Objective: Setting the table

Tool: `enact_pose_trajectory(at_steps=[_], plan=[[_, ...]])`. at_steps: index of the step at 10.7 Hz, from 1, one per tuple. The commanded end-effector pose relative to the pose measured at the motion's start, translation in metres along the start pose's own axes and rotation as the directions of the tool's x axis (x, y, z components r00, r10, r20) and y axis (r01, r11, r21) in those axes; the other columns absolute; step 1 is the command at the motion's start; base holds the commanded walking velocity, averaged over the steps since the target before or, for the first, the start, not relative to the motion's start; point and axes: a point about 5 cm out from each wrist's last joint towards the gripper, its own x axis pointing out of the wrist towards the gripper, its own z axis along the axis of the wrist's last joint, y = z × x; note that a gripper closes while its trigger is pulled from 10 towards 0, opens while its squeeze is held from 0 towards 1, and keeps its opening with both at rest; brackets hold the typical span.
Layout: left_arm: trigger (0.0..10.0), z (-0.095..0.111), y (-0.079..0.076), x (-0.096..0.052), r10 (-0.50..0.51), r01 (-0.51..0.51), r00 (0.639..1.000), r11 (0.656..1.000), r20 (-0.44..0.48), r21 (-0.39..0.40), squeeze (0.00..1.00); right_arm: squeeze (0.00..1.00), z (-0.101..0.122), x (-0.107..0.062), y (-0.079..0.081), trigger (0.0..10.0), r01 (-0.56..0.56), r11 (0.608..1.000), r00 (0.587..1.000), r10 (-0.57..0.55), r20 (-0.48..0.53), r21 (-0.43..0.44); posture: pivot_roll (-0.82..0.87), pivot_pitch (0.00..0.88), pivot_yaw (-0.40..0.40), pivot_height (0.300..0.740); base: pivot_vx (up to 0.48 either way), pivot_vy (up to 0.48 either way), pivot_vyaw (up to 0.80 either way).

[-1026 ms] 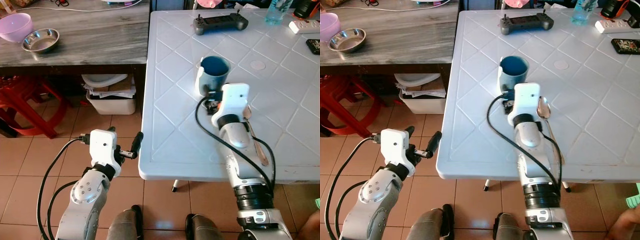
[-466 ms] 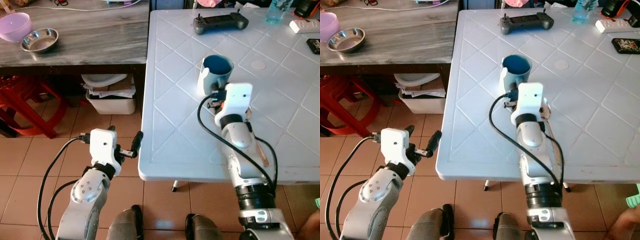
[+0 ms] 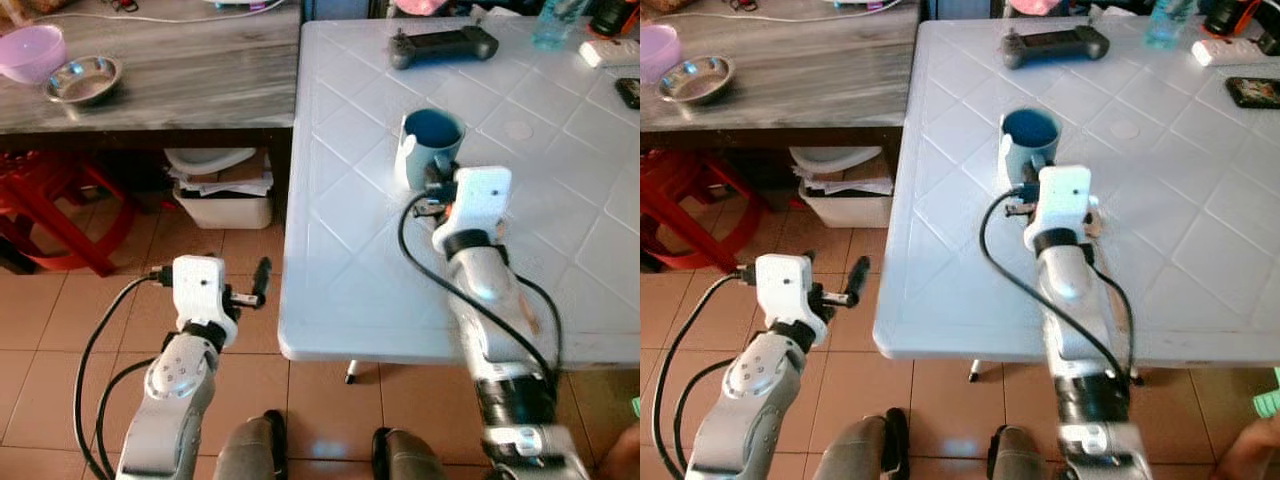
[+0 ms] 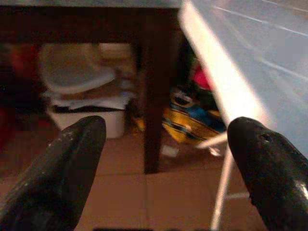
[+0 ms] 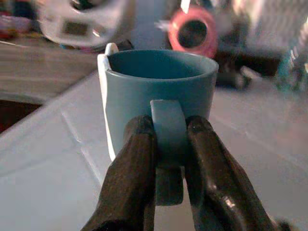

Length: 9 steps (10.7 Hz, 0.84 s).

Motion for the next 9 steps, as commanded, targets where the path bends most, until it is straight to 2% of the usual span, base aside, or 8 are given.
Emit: enact_pose_trajectory(at_steps=[1, 4, 6, 8, 9], plan=[[10.0, 0.001, 0.017, 0.003, 0.103, -0.103, 0.995, 0.995, 0.015, -0.004, 0.0, 0.0, 0.009, -0.005, 0.008, 0.0, -0.039, 0.999, 0.997, 0.039, 0.068, 0.001, 0.06, 0.108, 0.027, 0.74, 0.0, 0.472, 0.0], [10.0, 0.008, 0.019, 0.012, 0.157, -0.157, 0.985, 0.988, 0.07, -0.006, 0.0, 0.0, 0.005, -0.017, 0.009, 0.0, -0.061, 0.998, 0.996, 0.06, 0.069, 0.015, 0.04, 0.084, 0.025, 0.74, 0.0, 0.47, 0.0], [10.0, 0.007, 0.013, 0.015, 0.115, -0.116, 0.99, 0.993, 0.078, 0.017, 0.0, 0.0, 0.008, -0.011, 0.01, 0.0, -0.047, 0.999, 0.996, 0.045, 0.082, 0.022, 0.04, 0.073, 0.037, 0.74, 0.0, 0.474, 0.0], [10.0, 0.012, 0.016, 0.016, 0.11, -0.114, 0.989, 0.993, 0.1, 0.038, 0.0, 0.0, 0.01, -0.008, 0.009, 0.0, -0.039, 0.999, 0.996, 0.036, 0.085, 0.03, 0.04, 0.07, 0.043, 0.74, 0.0, 0.48, 0.0], [10.0, 0.015, 0.018, 0.018, 0.102, -0.108, 0.987, 0.993, 0.121, 0.047, 0.0, 0.0, 0.01, -0.008, 0.009, 7.5, -0.029, 0.999, 0.997, 0.027, 0.078, 0.027, 0.04, 0.066, 0.043, 0.74, 0.0, 0.48, 0.0]])
